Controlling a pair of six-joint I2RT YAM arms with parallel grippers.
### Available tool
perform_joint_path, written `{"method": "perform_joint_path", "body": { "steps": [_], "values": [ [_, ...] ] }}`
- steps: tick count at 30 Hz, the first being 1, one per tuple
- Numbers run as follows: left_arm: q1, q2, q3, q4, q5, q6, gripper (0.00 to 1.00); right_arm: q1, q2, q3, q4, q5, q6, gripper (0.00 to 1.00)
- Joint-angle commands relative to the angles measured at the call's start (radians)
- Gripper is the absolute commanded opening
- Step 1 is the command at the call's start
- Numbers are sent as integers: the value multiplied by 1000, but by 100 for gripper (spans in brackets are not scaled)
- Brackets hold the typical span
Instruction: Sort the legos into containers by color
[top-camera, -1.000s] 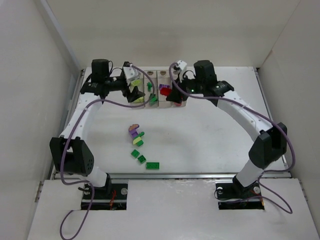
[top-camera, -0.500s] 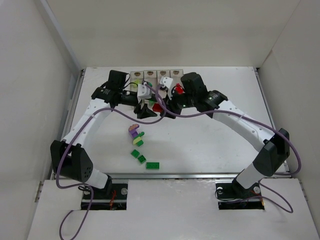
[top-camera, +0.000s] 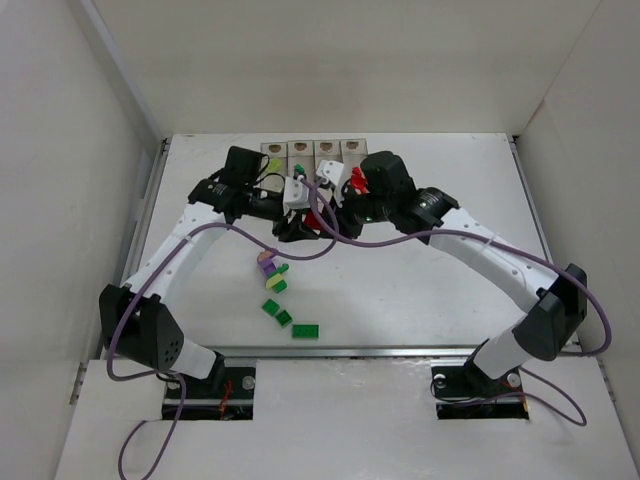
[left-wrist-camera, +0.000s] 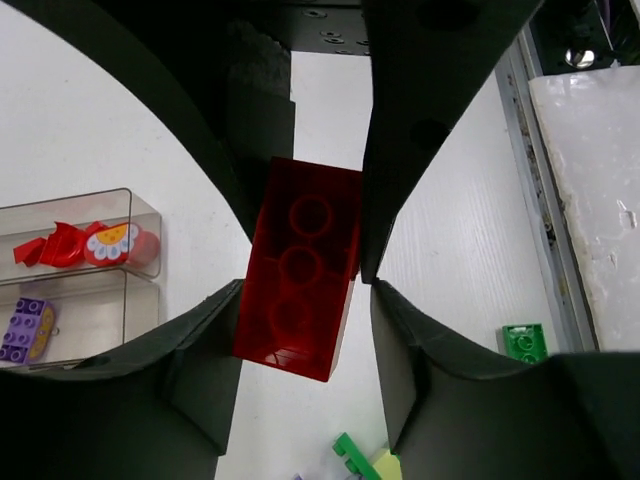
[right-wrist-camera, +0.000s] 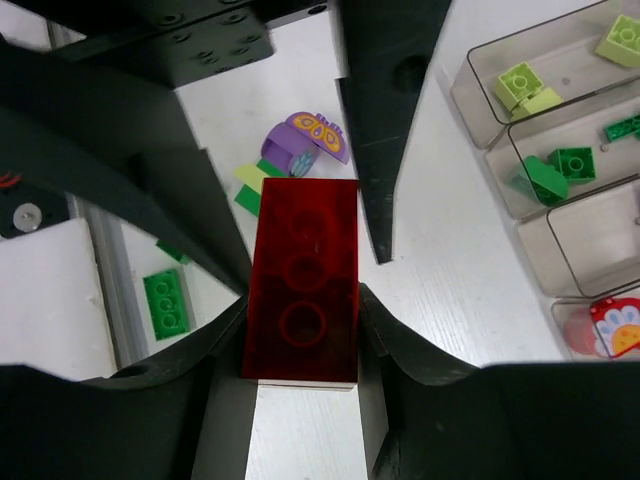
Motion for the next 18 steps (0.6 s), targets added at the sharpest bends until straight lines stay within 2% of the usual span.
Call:
{"method": "perform_joint_path", "body": {
  "steps": [1,2,5,6,7,14,15,16,17,18],
  "values": [
    [-1,-36,-7,-17,1,9,44,20,-45,3,41,2,-22,0],
    [-1,-36,-7,-17,1,9,31,20,-45,3,41,2,-22,0],
    [-1,-36,-7,-17,1,9,13,29,-45,3,41,11,-22,0],
    [-1,-36,-7,-26,1,9,3,29,-45,3,32,11,-22,0],
    [-1,-36,-7,-26,1,9,0,29,-36,3,32,23,-31,0],
    [-1,-36,-7,-26,1,18,0,29,-16,3,20,34,-31,2],
    [-1,-45,-7,-26,1,18,0,29,-16,3,11,46,-31,8],
    [-1,-46,-7,-26,1,29,0,29,5,3,-11,60,-31,57],
    [-1,-46,-7,-26,1,29,0,29,6,3,-11,60,-31,58],
    [8,-46,-7,-26,1,29,0,29,18,3,-11,71,-31,66]
  ]
}}
